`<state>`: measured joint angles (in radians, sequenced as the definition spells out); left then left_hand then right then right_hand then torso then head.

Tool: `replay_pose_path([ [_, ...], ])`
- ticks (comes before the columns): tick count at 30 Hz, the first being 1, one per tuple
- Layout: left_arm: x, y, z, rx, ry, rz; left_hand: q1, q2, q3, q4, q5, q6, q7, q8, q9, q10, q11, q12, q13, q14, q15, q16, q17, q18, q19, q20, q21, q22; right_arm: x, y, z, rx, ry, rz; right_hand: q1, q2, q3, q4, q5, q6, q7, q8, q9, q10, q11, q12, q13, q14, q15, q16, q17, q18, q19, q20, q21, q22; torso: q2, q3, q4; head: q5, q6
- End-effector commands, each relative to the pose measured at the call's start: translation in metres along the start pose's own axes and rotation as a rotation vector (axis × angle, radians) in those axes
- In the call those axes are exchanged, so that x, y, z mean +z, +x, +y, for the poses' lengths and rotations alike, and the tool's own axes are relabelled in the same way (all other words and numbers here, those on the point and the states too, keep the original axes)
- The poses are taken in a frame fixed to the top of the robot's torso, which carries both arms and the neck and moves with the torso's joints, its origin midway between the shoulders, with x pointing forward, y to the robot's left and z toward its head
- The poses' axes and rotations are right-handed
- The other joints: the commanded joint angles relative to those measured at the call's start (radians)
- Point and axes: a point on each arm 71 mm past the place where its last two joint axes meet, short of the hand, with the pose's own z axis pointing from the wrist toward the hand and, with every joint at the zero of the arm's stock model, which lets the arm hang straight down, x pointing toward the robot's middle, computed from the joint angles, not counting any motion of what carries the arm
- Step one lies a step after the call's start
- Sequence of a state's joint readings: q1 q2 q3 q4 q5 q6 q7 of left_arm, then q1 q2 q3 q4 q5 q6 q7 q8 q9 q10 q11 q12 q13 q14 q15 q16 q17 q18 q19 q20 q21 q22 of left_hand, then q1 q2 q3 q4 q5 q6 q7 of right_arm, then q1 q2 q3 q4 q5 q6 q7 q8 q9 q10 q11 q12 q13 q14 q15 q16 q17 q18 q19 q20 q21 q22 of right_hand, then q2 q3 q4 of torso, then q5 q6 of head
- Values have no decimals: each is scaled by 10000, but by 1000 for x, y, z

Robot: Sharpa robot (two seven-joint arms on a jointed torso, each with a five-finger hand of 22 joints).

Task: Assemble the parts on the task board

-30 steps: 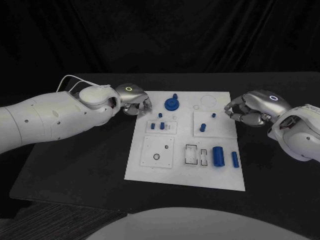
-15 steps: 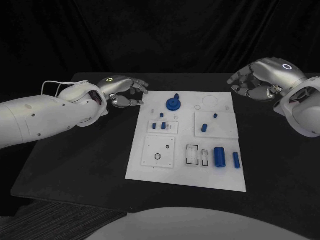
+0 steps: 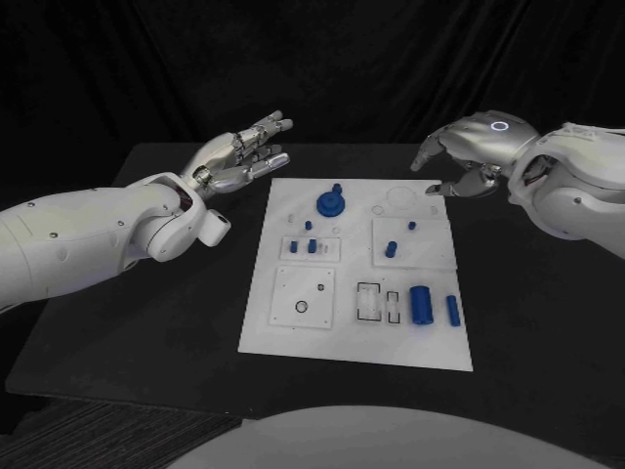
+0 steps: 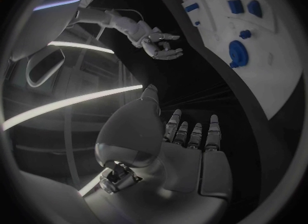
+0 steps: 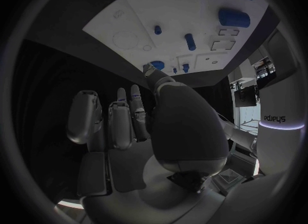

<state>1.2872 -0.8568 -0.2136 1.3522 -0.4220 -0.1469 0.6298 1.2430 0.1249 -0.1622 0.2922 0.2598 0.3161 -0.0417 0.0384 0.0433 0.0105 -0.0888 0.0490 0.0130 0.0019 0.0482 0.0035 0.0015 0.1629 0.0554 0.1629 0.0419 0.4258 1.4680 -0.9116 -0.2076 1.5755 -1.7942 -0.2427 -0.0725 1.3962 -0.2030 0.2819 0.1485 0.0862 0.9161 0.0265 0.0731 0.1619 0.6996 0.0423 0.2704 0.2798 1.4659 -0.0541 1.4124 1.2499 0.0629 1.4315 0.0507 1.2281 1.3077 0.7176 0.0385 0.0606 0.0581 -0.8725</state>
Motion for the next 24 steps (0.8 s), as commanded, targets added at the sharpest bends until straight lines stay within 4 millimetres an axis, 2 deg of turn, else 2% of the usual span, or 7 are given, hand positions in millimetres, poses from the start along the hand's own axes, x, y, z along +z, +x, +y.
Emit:
replay_pose_path([
  [1,0,5,-9,-2718,1502,-175,114,230,-210,-1,195,-135,125,-30,-42,-46,129,-23,-17,-19,-23,-35,-15,156,-83,-96,-47,-314,0,15,1,-592,-329,949,351,-12,-227,307,137,-29,139,-37,-78,1,-33,-112,-412,267,-21,-66,-11,106,40,56,-54,1625,-42,-83,52,-149,-1],
  [4,-1,9,-8,-3033,1573,-106,187,359,-427,2,220,-261,113,-39,-61,-60,126,-1,-18,-19,25,-35,-15,78,-452,-122,-264,-2641,1,22,1,-561,-421,1055,452,-10,-267,460,158,155,236,47,-52,134,2,-84,-573,273,0,-66,-11,106,53,53,-70,1629,-73,-149,90,-216,-1],
  [8,-2,15,-7,-3342,1552,40,446,555,-529,-15,574,-136,294,-19,-45,-74,295,29,-19,-19,86,-35,-15,68,-538,-57,-343,-3516,2,31,1,-523,-450,1248,523,55,-277,597,204,285,153,93,-19,592,56,109,-749,280,26,-69,-18,101,78,70,-84,1640,-120,-227,162,-288,-1],
  [15,-5,19,-6,-3659,1428,268,751,706,-545,-60,983,-104,366,-19,-45,-88,374,35,-21,-19,193,-35,-15,95,-548,155,-355,-3687,6,42,5,-432,-675,1359,440,98,-309,667,190,326,169,102,12,874,77,214,-859,283,50,-75,-33,96,104,94,-70,1653,-204,-368,286,-288,-1],
  [18,-6,20,-5,-3711,1385,301,783,764,-542,-46,982,-142,380,-26,-51,-89,397,47,-19,-19,216,-35,-15,106,-547,203,-354,-3687,8,45,8,-380,-916,1199,454,213,-217,563,300,491,285,155,68,1647,60,388,-1009,408,36,67,206,27,294,85,294,1764,-255,-425,337,-306,-1],
  [21,-7,21,-4,-3752,1342,318,793,796,-544,-40,982,-190,373,-34,-58,-88,399,57,-18,-19,230,-35,-15,113,-547,219,-354,-3688,9,49,10,-335,-1100,1136,416,248,-138,509,340,543,295,149,72,2075,96,356,-1140,452,35,92,254,7,352,82,376,1788,-298,-465,347,-309,-1],
  [24,-8,21,-3,-3796,1284,353,848,865,-534,-51,1037,-184,384,-29,-56,-86,417,83,-13,-19,267,-35,-15,126,-545,255,-352,-3685,10,53,11,-302,-1171,1207,335,273,-83,501,334,560,515,115,34,2214,106,170,-1316,464,40,75,230,8,366,88,365,1785,-322,-481,347,-313,-1],
])
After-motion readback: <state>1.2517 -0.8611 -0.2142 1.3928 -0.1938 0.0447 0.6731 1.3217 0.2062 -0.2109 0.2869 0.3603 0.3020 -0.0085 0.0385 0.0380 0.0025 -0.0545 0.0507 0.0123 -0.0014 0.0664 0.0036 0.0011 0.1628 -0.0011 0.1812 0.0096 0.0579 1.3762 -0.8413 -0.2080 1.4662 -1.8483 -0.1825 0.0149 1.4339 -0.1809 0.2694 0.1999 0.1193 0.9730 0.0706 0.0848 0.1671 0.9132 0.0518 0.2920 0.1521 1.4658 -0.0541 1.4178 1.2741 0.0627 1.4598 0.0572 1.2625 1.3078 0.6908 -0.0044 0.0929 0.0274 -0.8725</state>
